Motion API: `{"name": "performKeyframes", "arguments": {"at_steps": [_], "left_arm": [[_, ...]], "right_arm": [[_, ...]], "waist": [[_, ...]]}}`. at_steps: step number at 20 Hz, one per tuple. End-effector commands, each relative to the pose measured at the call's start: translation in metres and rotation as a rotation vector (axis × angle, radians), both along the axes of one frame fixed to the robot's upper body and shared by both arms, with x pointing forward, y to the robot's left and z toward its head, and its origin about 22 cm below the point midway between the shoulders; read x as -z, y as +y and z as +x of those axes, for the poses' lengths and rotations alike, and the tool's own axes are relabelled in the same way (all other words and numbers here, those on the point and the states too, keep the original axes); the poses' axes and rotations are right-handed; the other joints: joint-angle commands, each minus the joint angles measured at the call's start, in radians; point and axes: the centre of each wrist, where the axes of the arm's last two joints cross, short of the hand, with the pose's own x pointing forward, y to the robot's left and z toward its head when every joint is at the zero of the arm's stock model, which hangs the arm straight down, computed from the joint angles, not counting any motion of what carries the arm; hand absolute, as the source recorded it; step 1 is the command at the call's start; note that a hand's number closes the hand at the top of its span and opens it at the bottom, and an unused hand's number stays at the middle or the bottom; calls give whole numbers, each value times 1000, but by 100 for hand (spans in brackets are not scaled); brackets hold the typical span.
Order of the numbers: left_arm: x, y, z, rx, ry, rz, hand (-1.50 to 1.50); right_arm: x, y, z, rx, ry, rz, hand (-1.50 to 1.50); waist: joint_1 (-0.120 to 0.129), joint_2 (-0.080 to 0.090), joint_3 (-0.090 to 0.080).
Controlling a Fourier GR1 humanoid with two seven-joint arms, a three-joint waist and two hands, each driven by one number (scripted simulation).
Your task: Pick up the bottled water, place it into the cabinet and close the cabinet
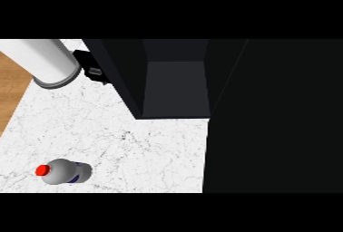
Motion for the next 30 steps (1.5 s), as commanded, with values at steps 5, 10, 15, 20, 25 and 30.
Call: {"name": "performKeyframes", "arguments": {"at_steps": [5,10,15,20,25,30], "left_arm": [[56,-4,39,3,56,-4,-150],[92,-2,41,-20,97,-5,-150],[119,-9,62,-61,96,-35,-150],[156,-5,62,-108,101,-6,-150],[177,5,58,-32,134,-89,-150],[196,-14,59,57,170,-157,-150]], "right_arm": [[-25,-5,-25,-12,-37,-29,-150],[-23,-2,-34,2,-48,-9,-150],[-10,-2,-28,15,-37,-19,-150],[-18,-5,-44,-21,-43,-12,-150],[-10,-3,-45,-13,-25,3,-150],[-20,-5,-45,-18,-48,-7,-150]], "waist": [[-6,1,-1],[-11,0,-1],[0,2,0],[-15,1,-2],[-16,2,-2],[-15,3,-4]]}}
